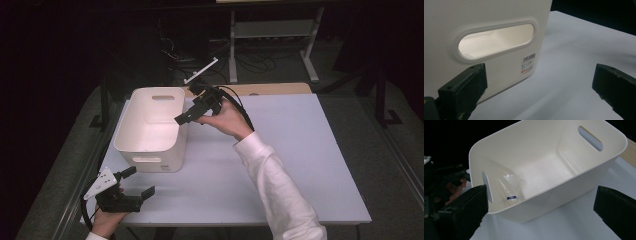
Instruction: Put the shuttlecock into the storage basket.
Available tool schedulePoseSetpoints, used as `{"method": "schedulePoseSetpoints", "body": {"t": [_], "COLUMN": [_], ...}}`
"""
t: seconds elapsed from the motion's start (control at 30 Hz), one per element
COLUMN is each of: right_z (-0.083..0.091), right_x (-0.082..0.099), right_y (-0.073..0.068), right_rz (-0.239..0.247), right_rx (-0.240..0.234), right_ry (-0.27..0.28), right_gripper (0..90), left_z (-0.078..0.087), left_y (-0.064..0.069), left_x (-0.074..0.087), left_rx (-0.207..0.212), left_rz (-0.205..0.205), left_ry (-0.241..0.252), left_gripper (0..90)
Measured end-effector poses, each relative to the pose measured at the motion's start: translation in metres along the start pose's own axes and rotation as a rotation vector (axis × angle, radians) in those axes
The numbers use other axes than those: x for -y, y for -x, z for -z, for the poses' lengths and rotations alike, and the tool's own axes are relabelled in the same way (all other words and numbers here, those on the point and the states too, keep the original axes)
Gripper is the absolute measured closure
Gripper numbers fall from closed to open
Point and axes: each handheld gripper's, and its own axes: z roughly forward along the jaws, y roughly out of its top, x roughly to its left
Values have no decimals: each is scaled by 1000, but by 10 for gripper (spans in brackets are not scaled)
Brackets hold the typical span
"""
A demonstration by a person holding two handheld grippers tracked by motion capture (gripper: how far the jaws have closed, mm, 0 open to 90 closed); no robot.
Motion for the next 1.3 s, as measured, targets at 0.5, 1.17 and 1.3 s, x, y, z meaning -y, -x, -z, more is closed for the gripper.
{"method": "schedulePoseSetpoints", "body": {"t": [0.5,1.17,1.3], "right_z": [15,37,39], "right_x": [25,75,83], "right_y": [8,28,28], "right_rz": [-42,-104,-112], "right_rx": [4,35,41], "right_ry": [25,50,46], "right_gripper": [0,0,0], "left_z": [0,1,1], "left_y": [-1,-2,-1], "left_x": [0,1,1], "left_rx": [-2,-7,-5], "left_rz": [-8,-5,10], "left_ry": [-6,-12,0], "left_gripper": [0,0,0]}}
